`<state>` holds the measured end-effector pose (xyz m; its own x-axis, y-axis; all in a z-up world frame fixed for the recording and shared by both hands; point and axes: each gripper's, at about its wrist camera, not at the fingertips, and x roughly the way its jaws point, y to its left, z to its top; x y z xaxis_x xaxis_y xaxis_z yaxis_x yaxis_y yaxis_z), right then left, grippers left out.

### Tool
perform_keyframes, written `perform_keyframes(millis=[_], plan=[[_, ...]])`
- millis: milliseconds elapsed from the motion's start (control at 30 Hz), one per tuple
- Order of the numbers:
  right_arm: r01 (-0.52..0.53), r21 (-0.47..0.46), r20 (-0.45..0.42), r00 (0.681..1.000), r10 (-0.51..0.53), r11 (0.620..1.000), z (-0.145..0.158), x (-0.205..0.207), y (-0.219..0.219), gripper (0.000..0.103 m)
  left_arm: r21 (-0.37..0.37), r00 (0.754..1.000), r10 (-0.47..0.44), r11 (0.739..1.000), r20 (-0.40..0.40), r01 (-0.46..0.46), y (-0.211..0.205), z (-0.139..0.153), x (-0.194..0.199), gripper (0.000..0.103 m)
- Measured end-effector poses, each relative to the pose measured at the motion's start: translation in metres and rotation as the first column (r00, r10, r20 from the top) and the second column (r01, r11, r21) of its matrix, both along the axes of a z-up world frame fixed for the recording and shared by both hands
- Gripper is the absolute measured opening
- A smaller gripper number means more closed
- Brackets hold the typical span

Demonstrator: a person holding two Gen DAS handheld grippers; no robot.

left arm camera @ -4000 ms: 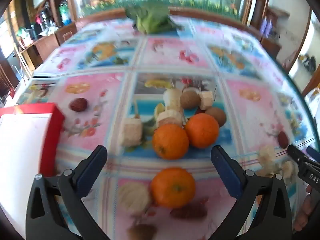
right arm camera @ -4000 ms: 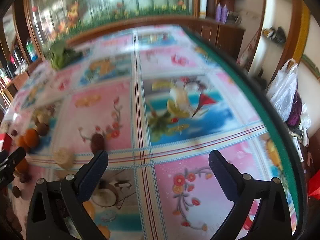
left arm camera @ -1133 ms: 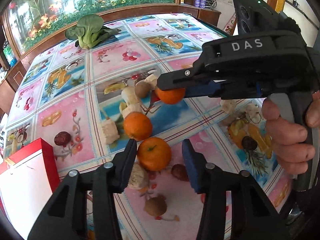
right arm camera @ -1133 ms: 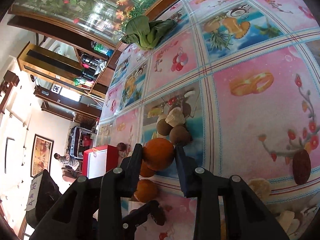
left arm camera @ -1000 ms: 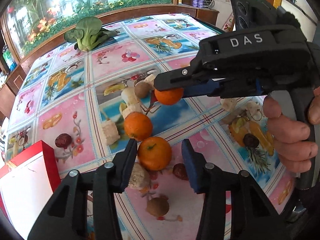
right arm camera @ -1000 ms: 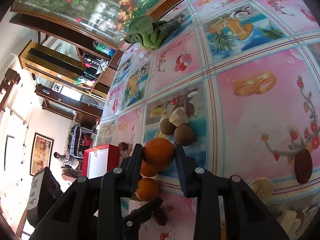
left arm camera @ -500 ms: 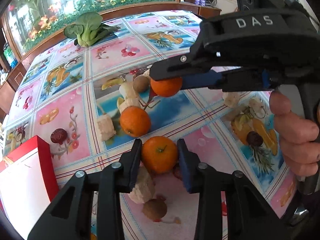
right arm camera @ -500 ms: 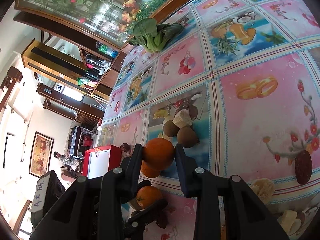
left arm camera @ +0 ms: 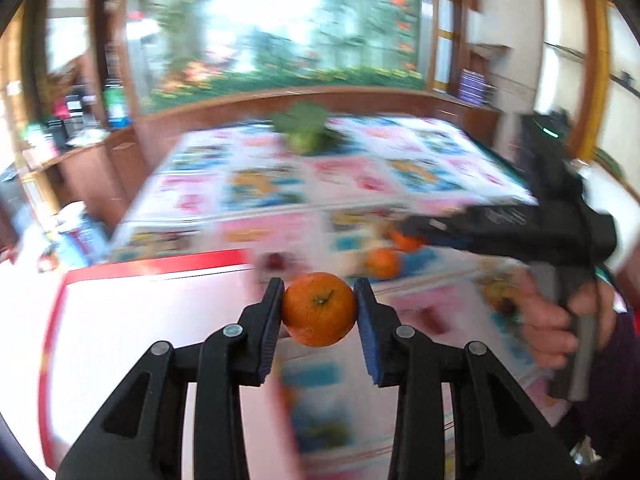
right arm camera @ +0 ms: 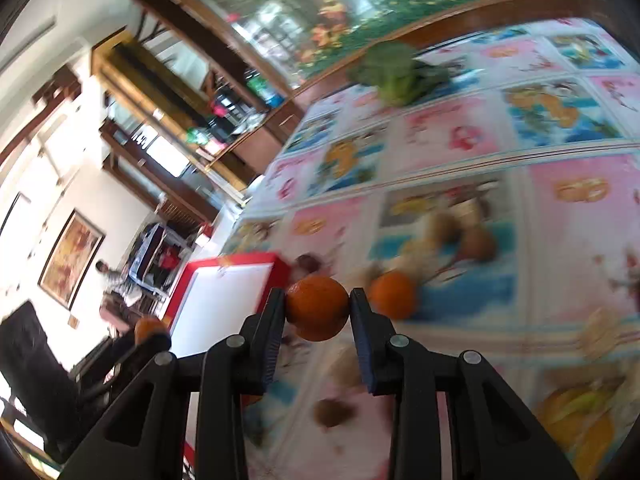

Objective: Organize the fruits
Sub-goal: 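Carry both oranges over the red-rimmed tray and open both tools to release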

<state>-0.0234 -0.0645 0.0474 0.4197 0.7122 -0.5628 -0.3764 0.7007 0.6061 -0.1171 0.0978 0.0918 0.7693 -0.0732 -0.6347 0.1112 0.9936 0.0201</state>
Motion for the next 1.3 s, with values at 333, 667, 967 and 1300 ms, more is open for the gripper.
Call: perform_keyframes(millis=[333,667,967,1300], plan=[[-0.248,-0.103,0.042,0.966,0.254,0.963,-0.008,-0.053,0.132,0.032,0.063,0.961,0.276,0.959,-0.023,-0.275,0.106,-0.021,-0.038,0.038],[-0.287,-0.250,0.037,0.952,0.305,0.925,-0.028,-0.073,0.166,0.032,0.102,0.921,0.374,0.926,-0.108,-0.364,0.143,-0.053,-0.059,0.038],[-0.249,-0.310,0.099,0.951,0.291,0.917,-0.022,-0.083,0.168,0.055,0.134,0.888,0.445,0.893,-0.113,-0.430,0.146,-0.061,-0.064,0.046],[-0.154,-0.274,0.244,0.944,0.223,0.949,0.005,-0.092,0.128,0.061,0.151,0.838,0.539,0.825,0.086,-0.545,0.135,-0.011,-0.089,0.103]])
